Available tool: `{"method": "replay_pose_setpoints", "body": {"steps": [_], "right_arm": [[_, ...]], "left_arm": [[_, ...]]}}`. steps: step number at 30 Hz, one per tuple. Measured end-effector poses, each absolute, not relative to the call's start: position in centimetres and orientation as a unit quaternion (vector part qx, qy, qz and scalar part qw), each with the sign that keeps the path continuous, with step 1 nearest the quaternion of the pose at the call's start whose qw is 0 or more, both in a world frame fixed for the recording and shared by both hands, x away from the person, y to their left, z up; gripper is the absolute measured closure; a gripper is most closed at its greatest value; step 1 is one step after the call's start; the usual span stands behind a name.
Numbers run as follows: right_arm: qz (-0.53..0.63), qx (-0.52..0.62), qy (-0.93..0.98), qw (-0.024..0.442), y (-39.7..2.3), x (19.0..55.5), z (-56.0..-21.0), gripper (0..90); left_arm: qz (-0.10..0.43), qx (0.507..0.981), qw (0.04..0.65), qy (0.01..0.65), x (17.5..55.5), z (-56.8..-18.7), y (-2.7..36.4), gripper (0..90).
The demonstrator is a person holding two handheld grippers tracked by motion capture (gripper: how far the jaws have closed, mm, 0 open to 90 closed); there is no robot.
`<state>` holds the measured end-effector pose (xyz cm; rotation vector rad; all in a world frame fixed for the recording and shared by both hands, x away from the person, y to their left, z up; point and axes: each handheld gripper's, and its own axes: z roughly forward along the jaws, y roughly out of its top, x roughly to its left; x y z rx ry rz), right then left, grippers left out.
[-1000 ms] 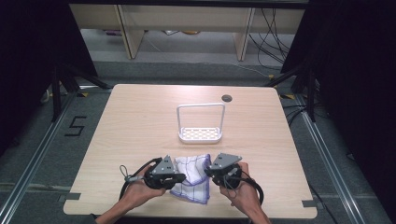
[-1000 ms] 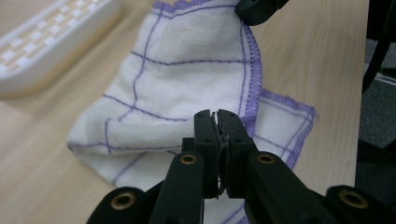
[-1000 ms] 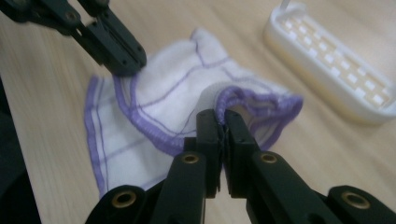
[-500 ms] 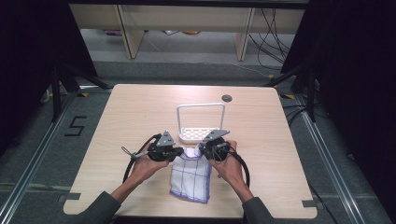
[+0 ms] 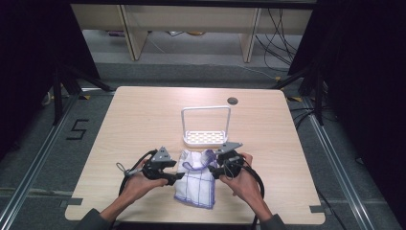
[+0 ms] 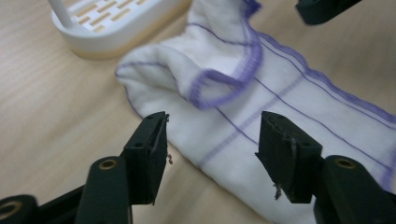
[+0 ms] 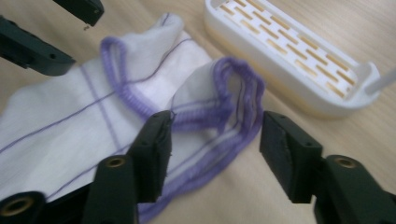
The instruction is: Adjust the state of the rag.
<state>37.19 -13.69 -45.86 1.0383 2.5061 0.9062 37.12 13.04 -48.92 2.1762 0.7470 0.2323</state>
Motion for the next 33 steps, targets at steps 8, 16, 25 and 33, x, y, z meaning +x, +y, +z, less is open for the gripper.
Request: {"method": "replay_pose_setpoints", "body": {"steps": [8,16,25,33], "right_arm": [[0.316,0.334,0.88,0.119,-14.7,32.7,-46.7,43.4],[0.302,0.335,0.885,0.115,-14.6,32.7,-47.5,45.4],[0.31,0.336,0.882,0.114,-14.9,33.0,-47.4,46.6],[0.331,0.334,0.874,0.125,-15.5,33.7,-46.6,48.2]], "left_arm": [[0.062,0.868,0.411,0.272,32.2,-48.7,12.3,41.7],[0.059,0.892,0.386,0.229,30.9,-49.5,10.5,47.0],[0.087,0.909,0.357,0.197,31.6,-50.6,10.6,89.2],[0.094,0.912,0.349,0.196,32.1,-49.9,13.9,89.8]]}}
